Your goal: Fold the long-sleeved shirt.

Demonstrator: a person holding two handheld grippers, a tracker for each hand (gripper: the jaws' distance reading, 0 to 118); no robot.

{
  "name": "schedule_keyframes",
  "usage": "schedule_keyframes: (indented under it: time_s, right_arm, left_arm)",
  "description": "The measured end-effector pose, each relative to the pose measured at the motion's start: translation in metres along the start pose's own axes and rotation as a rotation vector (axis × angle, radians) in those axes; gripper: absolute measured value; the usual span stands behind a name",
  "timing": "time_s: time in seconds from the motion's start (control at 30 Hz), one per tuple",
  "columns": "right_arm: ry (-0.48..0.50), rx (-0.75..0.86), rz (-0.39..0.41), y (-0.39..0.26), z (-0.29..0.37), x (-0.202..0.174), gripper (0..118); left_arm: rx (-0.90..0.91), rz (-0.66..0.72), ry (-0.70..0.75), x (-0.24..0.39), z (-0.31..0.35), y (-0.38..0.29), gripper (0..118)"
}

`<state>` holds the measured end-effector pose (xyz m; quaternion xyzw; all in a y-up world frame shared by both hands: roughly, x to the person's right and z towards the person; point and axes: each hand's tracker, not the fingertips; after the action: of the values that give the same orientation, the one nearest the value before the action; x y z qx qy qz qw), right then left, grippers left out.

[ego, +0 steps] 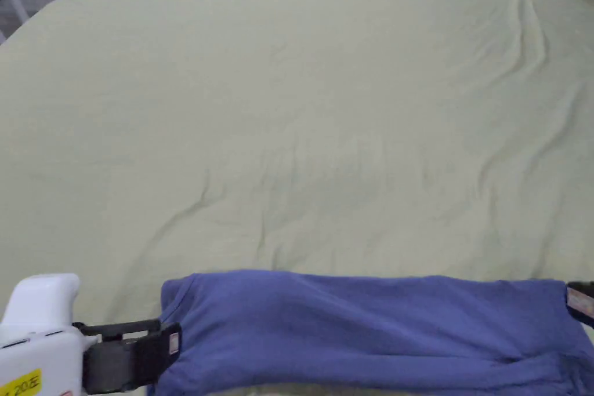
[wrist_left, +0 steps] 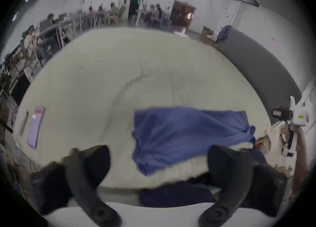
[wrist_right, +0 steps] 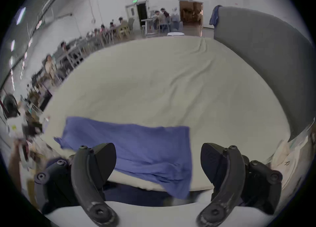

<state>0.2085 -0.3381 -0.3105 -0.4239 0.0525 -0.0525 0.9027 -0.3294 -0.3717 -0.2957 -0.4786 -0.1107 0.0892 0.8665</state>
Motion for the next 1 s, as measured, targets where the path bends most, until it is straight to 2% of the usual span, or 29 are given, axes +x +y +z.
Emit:
schedule_keyframes:
  time_s: [0.03, 0.07, 0.1, 0.13, 0.2, 0.23, 0.27, 0.3, 0.33, 0.37, 0.4, 0.43, 0.47, 0.57, 0.6, 0.63, 0.7, 0.77, 0.8, 0.83, 0.87, 0.93, 0.97, 1.0]
  right_arm:
    - [0.021, 0.004, -0.007, 0.000, -0.004, -0.004, 86]
    - [0.028, 0.013, 0.014, -0.001, -0.009, -0.009, 54]
    - [0.028, 0.008, 0.032, -0.003, -0.015, -0.014, 0]
    - [0.034, -0.023, 0.059, -0.004, -0.025, -0.021, 0]
    - [0.059, -0.029, 0.044, -0.010, -0.029, -0.021, 0]
    - [0.122, -0.032, 0.040, -0.011, -0.032, -0.022, 0]
    - [0.163, -0.030, 0.026, -0.012, -0.033, -0.021, 0]
    - [0.196, -0.023, 0.004, -0.014, -0.032, -0.020, 0]
    - [0.232, -0.016, -0.023, -0.015, -0.031, -0.017, 0]
    - [0.274, -0.016, -0.042, -0.014, -0.032, -0.016, 0]
    - [0.324, -0.019, -0.052, -0.014, -0.033, -0.016, 0]
    - [0.366, -0.019, -0.057, -0.015, -0.033, -0.014, 0]
    - [0.389, -0.011, -0.058, -0.016, -0.034, -0.012, 0]
    - [0.383, 0.000, -0.027, -0.019, -0.042, -0.012, 0]
    - [0.386, -0.004, -0.021, -0.019, -0.044, -0.010, 0]
    - [0.400, -0.010, -0.019, -0.020, -0.045, -0.008, 0]
    - [0.443, -0.010, -0.032, -0.019, -0.052, -0.010, 0]
    - [0.487, -0.009, -0.057, -0.021, -0.055, -0.007, 0]
    - [0.492, -0.015, -0.065, -0.019, -0.061, -0.013, 0]
    - [0.494, -0.016, -0.070, -0.019, -0.063, -0.013, 0]
    - [0.492, -0.017, -0.072, -0.019, -0.064, -0.014, 0]
    - [0.487, -0.022, -0.070, -0.018, -0.068, -0.022, 0]
    - [0.487, -0.024, -0.069, -0.018, -0.069, -0.023, 0]
    - [0.489, -0.028, -0.070, -0.019, -0.070, -0.023, 0]
  left_arm:
    - [-0.021, -0.013, -0.048, 0.001, -0.003, -0.002, 45]
    - [-0.002, -0.031, -0.090, 0.004, -0.007, -0.003, 0]
    - [-0.001, -0.028, -0.084, 0.007, -0.013, -0.005, 0]
    - [0.006, -0.004, -0.104, 0.006, -0.015, -0.006, 0]
    - [0.021, 0.021, -0.205, -0.001, -0.019, -0.005, 0]
    - [0.051, 0.069, -0.225, -0.009, -0.020, -0.004, 2]
    - [0.075, 0.108, -0.253, -0.019, -0.022, -0.003, 25]
    - [0.087, 0.138, -0.277, -0.031, -0.024, 0.001, 87]
    - [0.069, 0.173, -0.295, -0.045, -0.033, 0.003, 118]
    - [0.019, 0.188, -0.308, -0.057, -0.045, 0.003, 115]
    - [0.042, 0.190, -0.317, -0.076, -0.049, 0.002, 116]
    - [0.014, 0.252, -0.358, -0.098, -0.074, 0.009, 118]
    - [-0.022, 0.291, -0.330, -0.110, -0.089, 0.010, 118]
    - [-0.103, 0.381, -0.326, -0.127, -0.132, -0.010, 118]
    - [-0.133, 0.420, -0.408, -0.128, -0.147, -0.013, 118]
    - [-0.058, 0.411, -0.441, -0.125, -0.151, -0.013, 118]
    - [-0.048, 0.417, -0.562, -0.118, -0.152, 0.003, 118]
    - [-0.062, 0.569, -0.875, -0.114, -0.179, 0.007, 118]
    - [-0.157, 0.643, -0.959, -0.100, -0.199, 0.007, 118]
    - [-0.206, 0.637, -0.885, -0.079, -0.212, 0.008, 118]
    - [-0.167, 0.564, -0.766, -0.064, -0.210, 0.013, 118]
    - [-0.151, 0.381, -0.796, -0.046, -0.205, 0.030, 118]
    - [-0.159, 0.375, -0.789, -0.049, -0.202, 0.029, 116]
    - [-0.173, 0.404, -0.787, -0.050, -0.199, 0.028, 86]
